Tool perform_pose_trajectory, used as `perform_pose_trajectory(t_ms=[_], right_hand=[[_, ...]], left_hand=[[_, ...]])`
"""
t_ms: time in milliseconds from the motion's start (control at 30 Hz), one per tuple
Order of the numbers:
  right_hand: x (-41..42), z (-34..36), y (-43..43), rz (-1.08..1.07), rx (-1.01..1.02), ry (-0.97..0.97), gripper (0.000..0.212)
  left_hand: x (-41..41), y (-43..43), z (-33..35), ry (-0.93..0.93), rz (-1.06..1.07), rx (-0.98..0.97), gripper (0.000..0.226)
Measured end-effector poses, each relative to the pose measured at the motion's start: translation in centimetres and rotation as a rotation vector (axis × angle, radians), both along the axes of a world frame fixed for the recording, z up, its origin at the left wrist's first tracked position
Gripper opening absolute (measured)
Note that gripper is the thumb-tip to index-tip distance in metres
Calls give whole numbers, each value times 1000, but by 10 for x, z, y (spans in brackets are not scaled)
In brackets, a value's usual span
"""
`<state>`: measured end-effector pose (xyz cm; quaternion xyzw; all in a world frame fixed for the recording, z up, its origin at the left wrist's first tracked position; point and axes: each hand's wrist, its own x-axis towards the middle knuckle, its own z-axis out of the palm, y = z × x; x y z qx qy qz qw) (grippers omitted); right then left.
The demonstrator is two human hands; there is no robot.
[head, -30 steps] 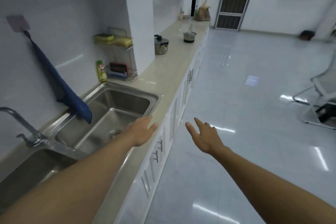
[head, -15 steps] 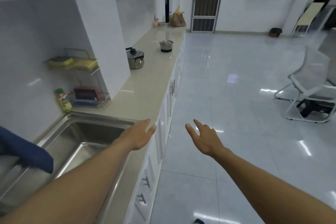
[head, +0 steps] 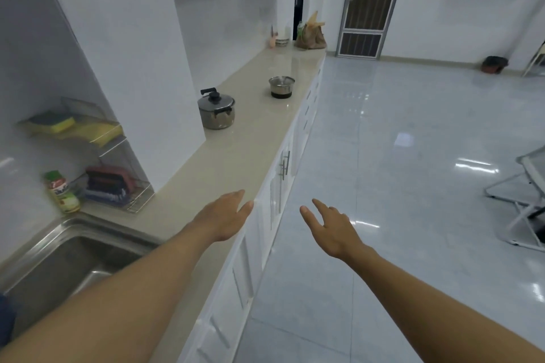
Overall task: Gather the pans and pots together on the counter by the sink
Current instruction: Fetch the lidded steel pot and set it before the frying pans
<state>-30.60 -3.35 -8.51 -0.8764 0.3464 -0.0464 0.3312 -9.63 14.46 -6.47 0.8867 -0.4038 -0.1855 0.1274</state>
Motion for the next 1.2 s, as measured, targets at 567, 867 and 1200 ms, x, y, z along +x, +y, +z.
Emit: perform_pose_trajectory(t_ms=[567, 867, 1200], right_hand=[[169, -1, -203, -23, -59, -7, 85], [270, 1, -291, 15, -35, -26, 90], [380, -10, -416, 185, -30, -14, 97]], left_hand=[[181, -199, 1, -25, 8, -21, 69], [269, -279, -3, -33, 48, -22, 67], [337, -367, -8, -27, 237, -27, 64]])
